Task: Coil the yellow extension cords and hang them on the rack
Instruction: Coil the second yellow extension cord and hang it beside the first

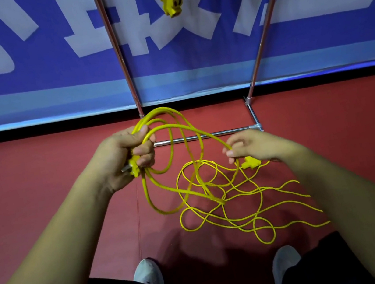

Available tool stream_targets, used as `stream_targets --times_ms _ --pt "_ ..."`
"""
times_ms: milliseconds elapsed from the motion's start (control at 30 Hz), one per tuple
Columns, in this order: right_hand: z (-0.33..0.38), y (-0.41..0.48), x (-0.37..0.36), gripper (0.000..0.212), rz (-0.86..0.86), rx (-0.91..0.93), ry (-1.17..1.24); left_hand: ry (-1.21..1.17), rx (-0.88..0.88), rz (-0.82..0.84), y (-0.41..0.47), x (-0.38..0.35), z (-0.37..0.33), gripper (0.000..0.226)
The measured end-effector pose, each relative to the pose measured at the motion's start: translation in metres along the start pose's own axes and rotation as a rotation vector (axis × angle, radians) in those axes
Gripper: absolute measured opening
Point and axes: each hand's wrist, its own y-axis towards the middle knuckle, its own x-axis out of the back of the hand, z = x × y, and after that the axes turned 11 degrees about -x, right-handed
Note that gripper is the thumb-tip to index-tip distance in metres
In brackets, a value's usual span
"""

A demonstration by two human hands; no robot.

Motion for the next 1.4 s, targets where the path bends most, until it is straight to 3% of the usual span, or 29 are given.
stream_targets --times_ms 100,167,267,367,467,600,700,767,867,1033,1233,1400 --pt "0.014 0.001 0.001 0.007 -0.112 0.066 0.399 0.123 0.048 0.032 -0.005 -0.002 -0.003 0.023" --pt "0.035 -0.004 0.001 0.011 -0.169 0.138 0.463 0.131 0.117 0.03 -0.007 -0.003 0.0 0.024" --pt "0.065 -0.023 -0.005 0.016 -0.132 0.238 0.299 0.173 0.17 0.021 -0.005 -0.004 0.009 0.027" --pt "0.095 -0.042 -0.026 0.007 -0.02 0.33 0.107 0.176 0.144 0.018 -0.004 -0.011 0.022 0.03" --pt "0.111 -0.041 -0.045 0.003 -0.063 0.375 0.152 0.165 0.152 0.089 -0.005 -0.018 0.027 0.026" --pt "0.098 -0.032 -0.036 0.015 -0.158 0.305 0.175 0.144 0.082 0.058 -0.002 -0.018 0.021 0.023" --pt "0.059 -0.016 -0.013 0.029 -0.113 0.229 -0.126 0.004 0.06 0.006 0.0 -0.019 0.014 0.025" --pt "0.023 -0.002 -0.002 0.024 -0.001 0.077 -0.322 -0.04 0.043 -0.013 0.0 -0.015 0.01 0.024" --pt "-0.004 0.006 0.0 0.01 0.024 -0.008 -0.193 0.004 0.048 -0.024 -0.001 -0.006 0.001 0.026" --pt "0.026 -0.005 -0.001 0.001 -0.118 0.136 0.215 0.164 0.153 -0.022 -0.008 0.0 -0.004 0.03" --pt "0.077 -0.031 -0.015 0.014 -0.134 0.289 0.075 0.164 0.239 0.059 -0.012 -0.006 0.005 0.029" --pt "0.099 -0.033 -0.041 0.004 -0.182 0.437 -0.039 0.181 0.223 0.15 -0.011 -0.017 0.019 0.027"
